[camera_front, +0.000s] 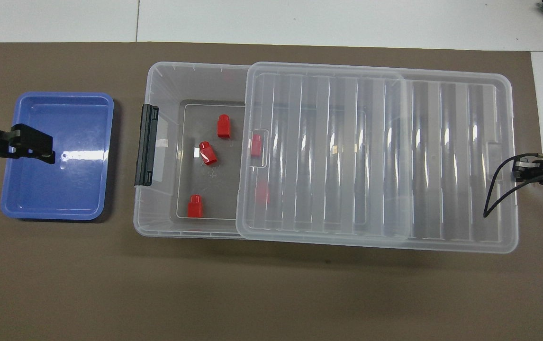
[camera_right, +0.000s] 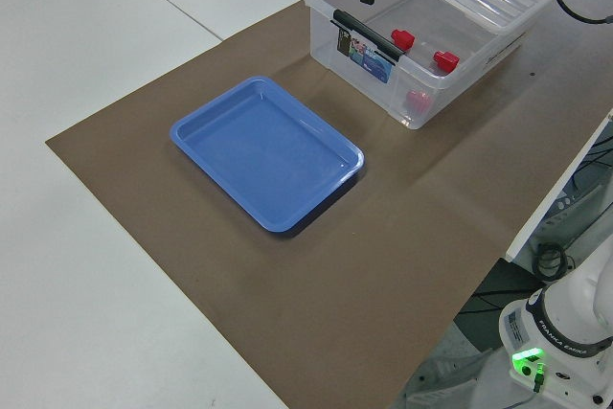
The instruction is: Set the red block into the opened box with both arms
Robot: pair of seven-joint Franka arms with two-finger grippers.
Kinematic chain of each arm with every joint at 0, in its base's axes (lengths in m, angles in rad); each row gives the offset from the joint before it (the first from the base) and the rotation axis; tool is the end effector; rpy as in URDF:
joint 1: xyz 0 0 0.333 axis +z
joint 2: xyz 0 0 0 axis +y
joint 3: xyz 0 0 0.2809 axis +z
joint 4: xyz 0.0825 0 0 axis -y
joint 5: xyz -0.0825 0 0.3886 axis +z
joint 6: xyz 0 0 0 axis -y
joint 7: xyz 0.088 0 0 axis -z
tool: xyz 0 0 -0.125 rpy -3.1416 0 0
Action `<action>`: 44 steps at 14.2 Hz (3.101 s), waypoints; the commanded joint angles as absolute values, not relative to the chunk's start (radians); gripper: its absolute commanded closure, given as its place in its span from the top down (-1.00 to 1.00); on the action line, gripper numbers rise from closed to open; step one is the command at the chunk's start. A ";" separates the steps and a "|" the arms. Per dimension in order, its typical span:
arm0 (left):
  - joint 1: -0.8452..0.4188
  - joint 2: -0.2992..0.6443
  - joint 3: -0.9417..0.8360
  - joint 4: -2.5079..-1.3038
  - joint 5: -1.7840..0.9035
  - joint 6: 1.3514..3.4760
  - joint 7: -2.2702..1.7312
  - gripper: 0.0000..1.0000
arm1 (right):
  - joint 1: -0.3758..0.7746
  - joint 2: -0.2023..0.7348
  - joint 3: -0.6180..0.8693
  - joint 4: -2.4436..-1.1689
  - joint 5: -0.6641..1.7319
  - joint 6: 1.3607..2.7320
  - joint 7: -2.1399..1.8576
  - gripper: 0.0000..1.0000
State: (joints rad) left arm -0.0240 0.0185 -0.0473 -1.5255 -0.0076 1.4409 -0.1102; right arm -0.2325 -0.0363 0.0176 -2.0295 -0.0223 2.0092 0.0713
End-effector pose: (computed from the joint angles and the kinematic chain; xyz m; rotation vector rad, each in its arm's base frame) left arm 0.5471 -0.0399 0.5718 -3.1359 -0.0600 0.1623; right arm 0.5375 -0.1190 0.4091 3.0897 -0.4305 0.0225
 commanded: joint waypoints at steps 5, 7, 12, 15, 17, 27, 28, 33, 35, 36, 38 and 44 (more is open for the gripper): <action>-0.020 -0.098 -0.060 -1.761 0.040 1.602 -0.182 1.00 | -0.137 -0.067 0.025 -2.057 0.023 1.945 0.067 -1.00; -0.020 -0.077 -0.061 -1.679 0.040 1.540 -0.178 1.00 | -0.109 -0.069 0.026 -2.057 0.023 1.942 0.067 -1.00; 0.005 -0.078 -0.060 -1.675 0.034 1.526 -0.178 1.00 | -0.020 -0.067 0.026 -2.056 0.077 1.944 0.071 -1.00; -0.008 -0.081 -0.061 -1.678 0.032 1.522 -0.187 1.00 | 0.021 -0.068 0.026 -2.056 0.081 1.945 0.133 -1.00; -0.003 -0.087 -0.063 -1.687 0.031 1.528 -0.184 1.00 | 0.043 -0.069 0.026 -2.054 0.092 1.951 0.141 -1.00; -0.005 -0.086 -0.022 -1.690 0.026 1.534 -0.095 1.00 | 0.100 -0.069 0.028 -2.054 0.100 1.963 0.179 -1.00; -0.006 -0.087 -0.021 -1.690 0.026 1.534 -0.094 1.00 | 0.101 -0.069 0.028 -2.056 0.100 1.963 0.181 -1.00; -0.008 -0.087 -0.018 -1.692 0.026 1.534 -0.092 1.00 | 0.089 -0.067 0.026 -2.043 0.100 1.960 0.167 -1.00; -0.008 -0.087 -0.018 -1.692 0.026 1.534 -0.092 1.00 | 0.087 -0.071 0.020 -2.023 0.100 1.948 0.179 -1.00; -0.008 -0.086 -0.018 -1.693 0.026 1.546 -0.092 1.00 | 0.086 -0.075 0.015 -2.017 0.097 1.945 0.183 -1.00; -0.008 -0.089 -0.020 -1.719 0.025 1.607 -0.100 1.00 | 0.054 -0.089 0.012 -2.014 0.081 1.945 0.216 -1.00; -0.029 0.028 -0.018 -1.586 -0.008 1.562 -0.109 1.00 | -0.067 -0.075 0.015 -1.884 0.044 1.915 0.279 -0.60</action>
